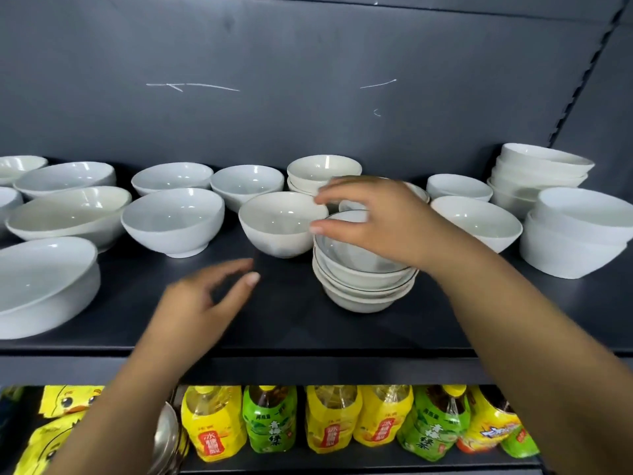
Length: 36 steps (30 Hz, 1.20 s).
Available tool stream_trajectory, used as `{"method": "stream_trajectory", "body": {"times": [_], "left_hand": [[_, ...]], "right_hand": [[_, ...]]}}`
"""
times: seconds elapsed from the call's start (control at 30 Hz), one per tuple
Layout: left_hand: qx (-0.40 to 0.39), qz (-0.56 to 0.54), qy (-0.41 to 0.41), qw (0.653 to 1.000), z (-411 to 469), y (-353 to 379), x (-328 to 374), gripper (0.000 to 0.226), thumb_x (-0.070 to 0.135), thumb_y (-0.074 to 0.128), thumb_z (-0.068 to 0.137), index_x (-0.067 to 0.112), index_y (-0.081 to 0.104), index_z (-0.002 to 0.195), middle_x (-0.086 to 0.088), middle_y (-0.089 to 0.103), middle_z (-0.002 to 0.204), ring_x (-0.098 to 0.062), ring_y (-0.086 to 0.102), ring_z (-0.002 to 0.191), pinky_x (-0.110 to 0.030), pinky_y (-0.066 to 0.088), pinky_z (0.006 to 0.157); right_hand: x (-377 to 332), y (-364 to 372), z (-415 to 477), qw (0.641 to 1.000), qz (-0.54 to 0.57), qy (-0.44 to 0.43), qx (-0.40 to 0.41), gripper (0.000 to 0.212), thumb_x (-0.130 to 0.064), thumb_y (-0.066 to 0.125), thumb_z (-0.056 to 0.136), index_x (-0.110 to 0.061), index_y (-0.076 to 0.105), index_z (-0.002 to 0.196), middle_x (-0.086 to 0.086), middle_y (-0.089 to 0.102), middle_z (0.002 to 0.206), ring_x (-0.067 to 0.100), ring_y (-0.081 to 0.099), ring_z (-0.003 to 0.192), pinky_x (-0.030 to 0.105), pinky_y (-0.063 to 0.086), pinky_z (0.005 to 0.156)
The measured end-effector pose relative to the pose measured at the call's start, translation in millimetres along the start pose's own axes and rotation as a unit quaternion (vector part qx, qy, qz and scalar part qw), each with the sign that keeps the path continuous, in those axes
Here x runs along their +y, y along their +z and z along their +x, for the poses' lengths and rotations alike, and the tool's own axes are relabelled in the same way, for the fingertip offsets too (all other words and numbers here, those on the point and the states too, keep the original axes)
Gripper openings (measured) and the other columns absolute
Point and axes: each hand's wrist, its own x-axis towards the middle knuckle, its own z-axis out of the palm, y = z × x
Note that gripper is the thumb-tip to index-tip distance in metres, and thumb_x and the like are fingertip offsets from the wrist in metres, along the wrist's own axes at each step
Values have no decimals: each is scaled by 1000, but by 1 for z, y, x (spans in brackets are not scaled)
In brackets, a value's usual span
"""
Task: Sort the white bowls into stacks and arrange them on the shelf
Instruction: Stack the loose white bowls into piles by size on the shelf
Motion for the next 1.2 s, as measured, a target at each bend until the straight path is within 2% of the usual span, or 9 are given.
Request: {"method": "stream_trajectory", "body": {"times": [0.07,0.2,0.33,0.43,0.6,0.8,0.9,1.07,1.2], "left_hand": [[13,103,-4,995,3,-12,-7,42,48,62,80,19,68,109,1,69,111,-22,64,100,-18,37,81],[-3,116,6,993,10,-18,-18,34,33,63,85,15,66,114,-5,66,117,-21,59,111,-12,30,80],[-26,108,8,994,11,-13,-30,36,41,58,87,15,67,111,-1,67,115,-17,59,111,-11,31,82],[-44,120,20,992,11,-11,-32,59,60,39,75,19,68,107,3,69,110,-16,60,106,-23,43,88],[-57,117,19,991,12,-13,-31,69,68,22,69,19,66,90,3,69,90,-17,61,89,-39,49,77],[-64,90,8,994,11,-15,-32,58,64,30,74,26,68,96,9,69,96,-11,61,94,-34,47,82],[-73,64,-6,995,16,-15,-30,46,60,43,82,27,70,98,11,70,101,-8,61,99,-23,44,84],[-104,62,-14,993,49,-8,-19,26,35,51,91,21,70,101,7,69,103,-10,59,98,-20,40,81],[-112,89,-5,990,75,6,-11,26,34,50,92,20,68,103,2,69,103,-15,59,98,-27,43,86]], "right_hand": [[-7,16,35,989,-82,18,-124,45,-42,62,82,-18,58,120,-6,56,126,12,49,116,15,33,92],[-10,39,90,946,-177,54,-267,44,-39,64,82,-11,60,116,4,61,121,22,55,111,31,43,96],[-7,53,100,903,-257,27,-345,30,-36,65,81,-8,59,77,5,55,73,19,48,70,26,34,58],[-4,63,97,899,-286,14,-331,39,-30,64,83,-13,38,59,0,35,59,14,33,55,26,23,48],[-7,49,103,929,-233,34,-286,35,-31,66,80,-15,42,61,-1,37,62,15,35,58,28,26,53],[-20,15,108,978,-62,69,-187,10,-27,72,75,-21,64,80,-10,59,74,8,54,67,23,42,63],[-19,-11,113,993,-19,64,-99,18,-21,72,76,-18,68,93,-6,65,85,7,55,74,23,43,71],[8,-25,134,992,-118,48,-14,18,-12,64,82,-6,65,99,1,55,89,11,46,83,7,32,56],[38,-14,144,983,-155,76,-55,28,-15,59,87,-10,58,114,-2,48,99,13,42,92,20,31,70]]}}
